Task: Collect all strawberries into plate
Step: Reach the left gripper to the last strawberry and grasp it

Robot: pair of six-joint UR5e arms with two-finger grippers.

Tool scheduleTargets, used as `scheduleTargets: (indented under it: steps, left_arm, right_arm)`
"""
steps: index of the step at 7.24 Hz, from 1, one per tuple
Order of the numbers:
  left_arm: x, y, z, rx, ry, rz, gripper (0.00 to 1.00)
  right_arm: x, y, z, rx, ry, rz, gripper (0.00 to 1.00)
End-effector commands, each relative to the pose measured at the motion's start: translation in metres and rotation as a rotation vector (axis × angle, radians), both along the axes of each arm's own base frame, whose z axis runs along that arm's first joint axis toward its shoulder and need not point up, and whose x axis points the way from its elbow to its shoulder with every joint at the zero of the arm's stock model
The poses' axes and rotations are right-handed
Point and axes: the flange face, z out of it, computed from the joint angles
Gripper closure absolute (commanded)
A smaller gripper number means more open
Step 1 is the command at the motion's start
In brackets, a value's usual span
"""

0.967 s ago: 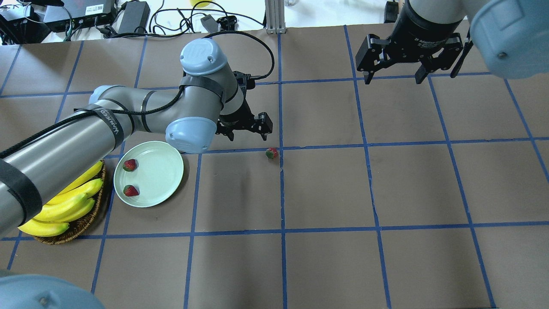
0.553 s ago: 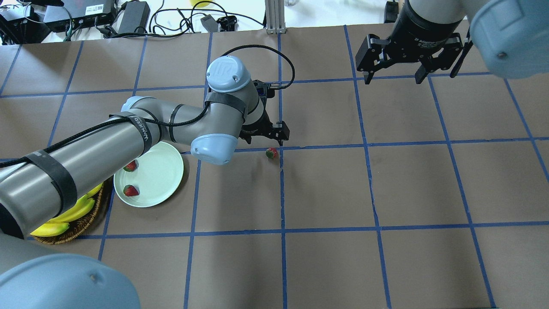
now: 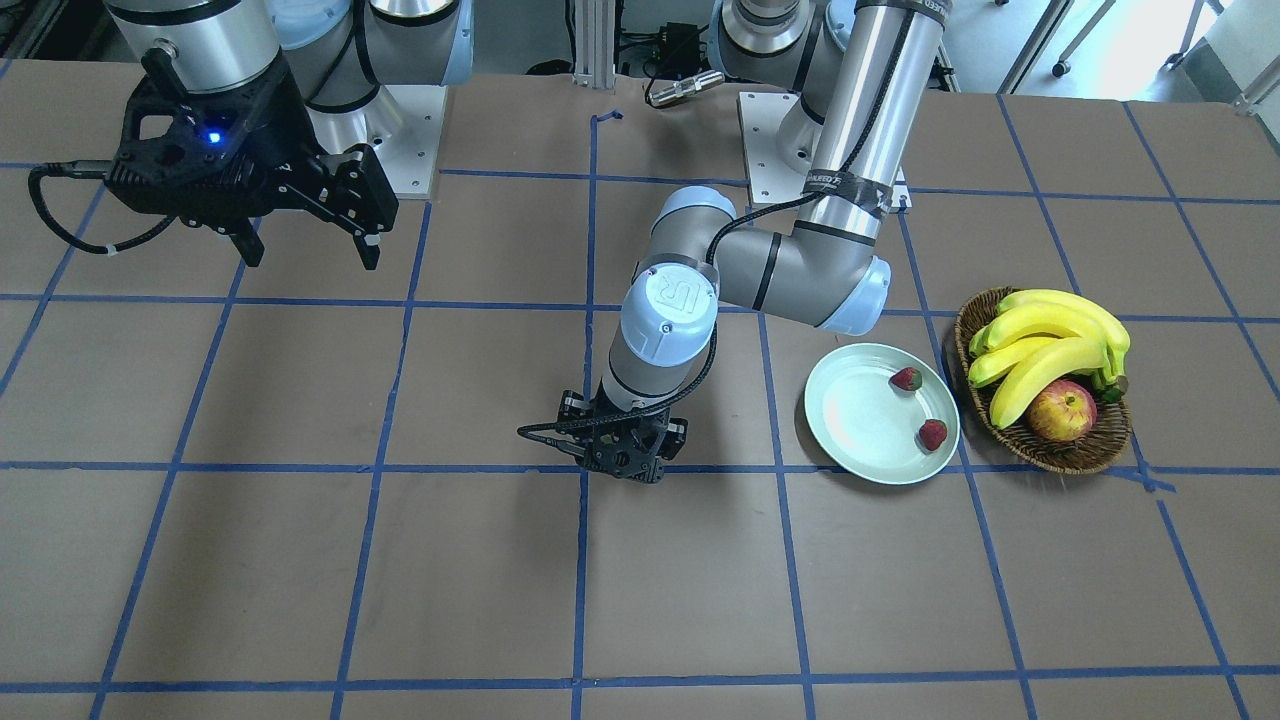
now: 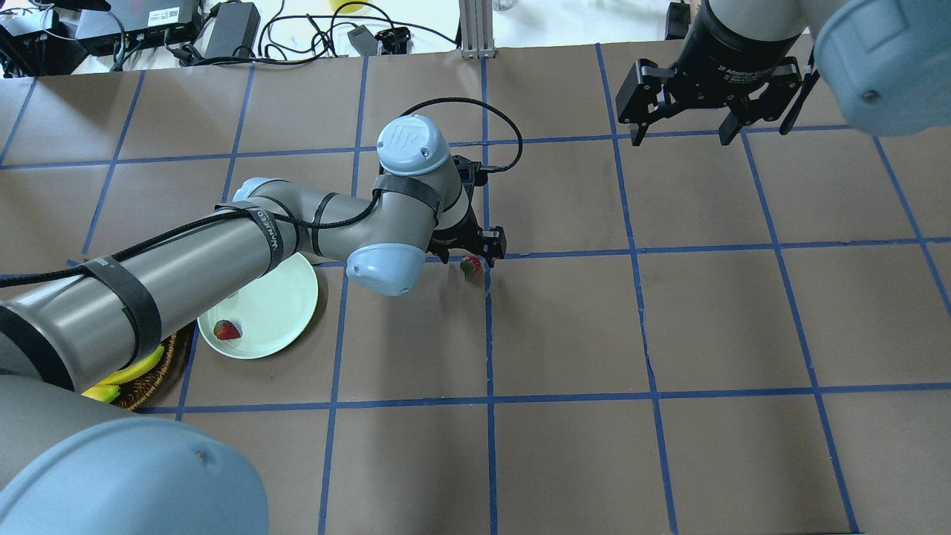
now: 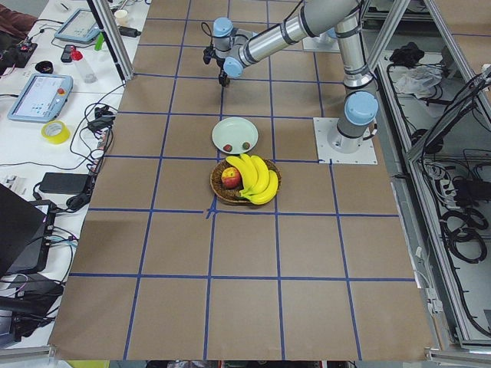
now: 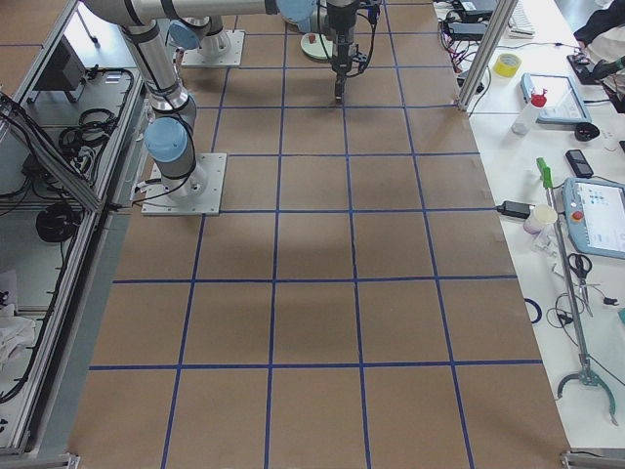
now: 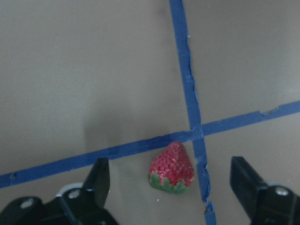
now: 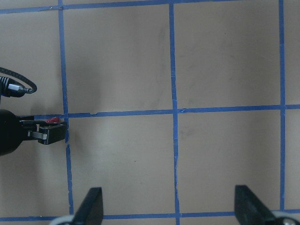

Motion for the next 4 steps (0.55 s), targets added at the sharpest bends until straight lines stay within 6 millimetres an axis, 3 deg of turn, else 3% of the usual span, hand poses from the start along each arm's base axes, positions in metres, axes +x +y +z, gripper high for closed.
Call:
scheduleTargets:
  steps: [1, 2, 4]
  left_arm:
    - [-0.0005, 0.0000, -0.0032, 0.005, -0.002, -0.001, 0.56]
    - [0.0000, -0.0016, -0.0048, 0.006, -0.002, 0.000, 1.00]
    - [-0.0007, -0.0043, -0.0008, -0.002, 0.000, 0.017, 1.00]
  right_arm:
    - [0.0000, -0.0001, 0.0008, -0.002, 0.000, 0.000, 0.00]
    - [0.0000, 0.0000, 0.0000, 0.000, 0.000, 0.000, 0.00]
    - [0.0000, -0.0001, 0.0008, -0.002, 0.000, 0.000, 0.00]
